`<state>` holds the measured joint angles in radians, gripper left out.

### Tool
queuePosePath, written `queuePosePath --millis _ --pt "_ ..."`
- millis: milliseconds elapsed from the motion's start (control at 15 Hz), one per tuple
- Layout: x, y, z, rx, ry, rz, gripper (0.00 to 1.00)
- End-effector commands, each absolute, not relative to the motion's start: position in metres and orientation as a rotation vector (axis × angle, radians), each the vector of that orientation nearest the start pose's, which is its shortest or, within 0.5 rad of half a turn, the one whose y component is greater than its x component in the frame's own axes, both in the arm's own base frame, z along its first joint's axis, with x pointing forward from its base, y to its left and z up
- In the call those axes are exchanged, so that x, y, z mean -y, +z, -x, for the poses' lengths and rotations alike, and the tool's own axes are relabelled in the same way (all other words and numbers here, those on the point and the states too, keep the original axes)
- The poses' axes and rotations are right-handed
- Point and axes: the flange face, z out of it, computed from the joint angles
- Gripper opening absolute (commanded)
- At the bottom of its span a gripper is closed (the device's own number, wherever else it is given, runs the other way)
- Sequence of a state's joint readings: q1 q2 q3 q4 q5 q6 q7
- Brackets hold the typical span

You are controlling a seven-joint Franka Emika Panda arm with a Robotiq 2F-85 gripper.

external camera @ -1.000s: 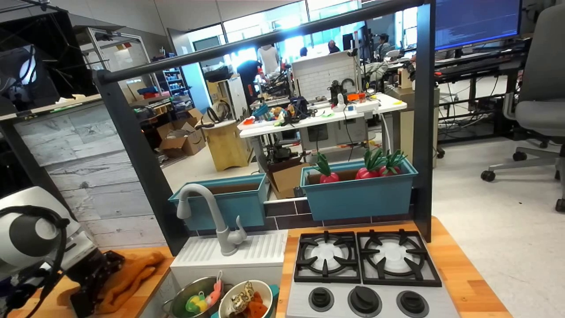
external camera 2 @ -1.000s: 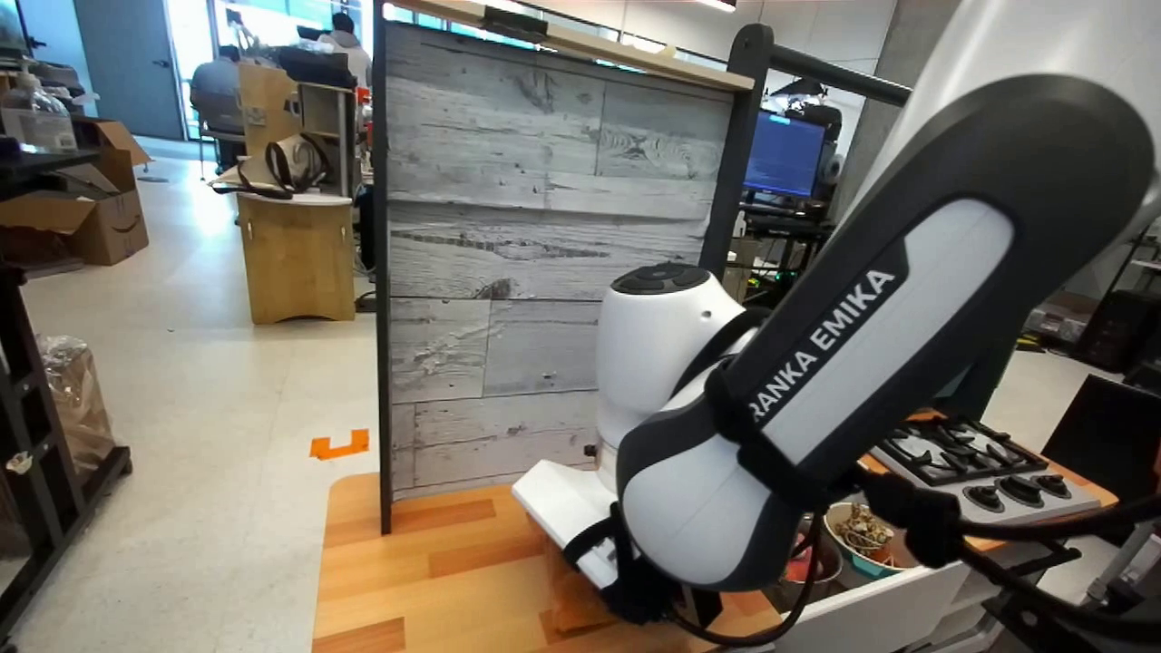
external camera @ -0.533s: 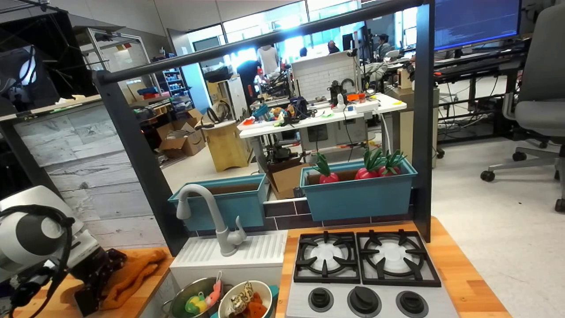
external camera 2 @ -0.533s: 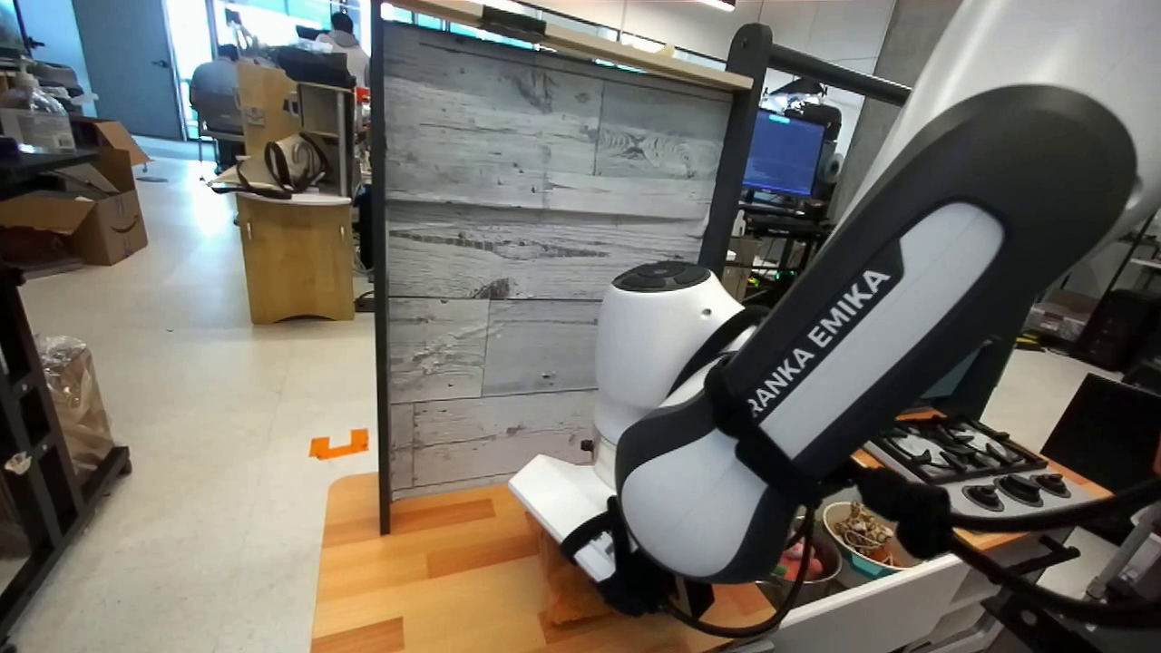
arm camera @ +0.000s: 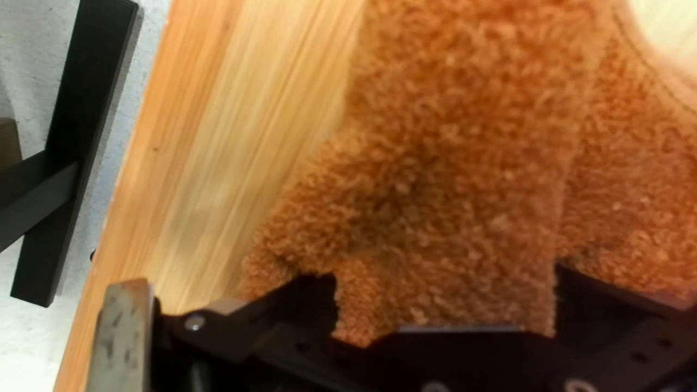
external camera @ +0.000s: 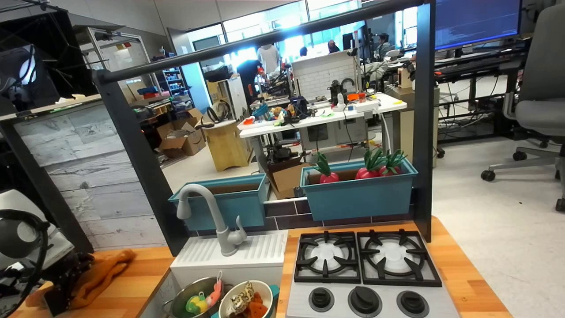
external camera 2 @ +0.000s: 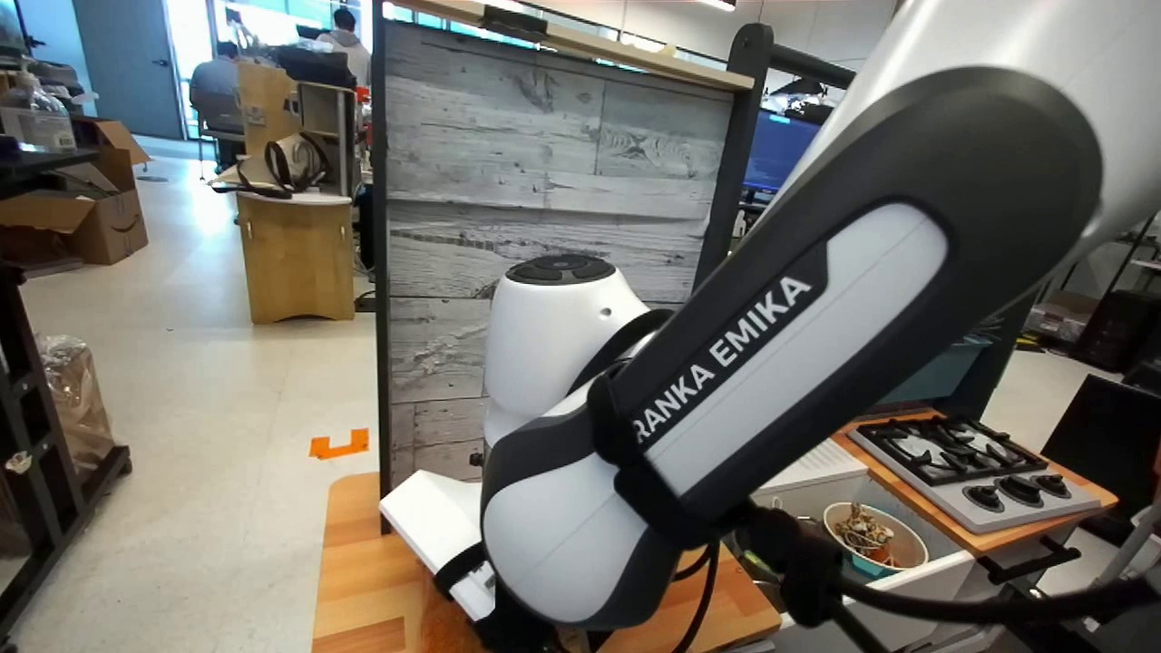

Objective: Wipe the counter with the cloth, then pick the objects in the bowls in the sink and put them on the counter and the stove

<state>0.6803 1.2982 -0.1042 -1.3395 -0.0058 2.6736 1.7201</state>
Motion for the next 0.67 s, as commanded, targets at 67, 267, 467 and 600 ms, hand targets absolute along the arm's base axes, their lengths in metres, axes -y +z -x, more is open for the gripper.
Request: queuePosePath --millis 67,267,467,600 --pt "-0.319 -0.101 -0.542 -1.819 -0.179 2.665 1.0" --pt "-0.288 -0.097 -0.539 -1.935 -0.231 2.605 1.0" --pt "-0.282 -0.107 -0.535 -1.931 -0.239 2.607 1.0" --pt "-0.304 -0.109 -0.537 -1.856 -0.225 2.633 1.0"
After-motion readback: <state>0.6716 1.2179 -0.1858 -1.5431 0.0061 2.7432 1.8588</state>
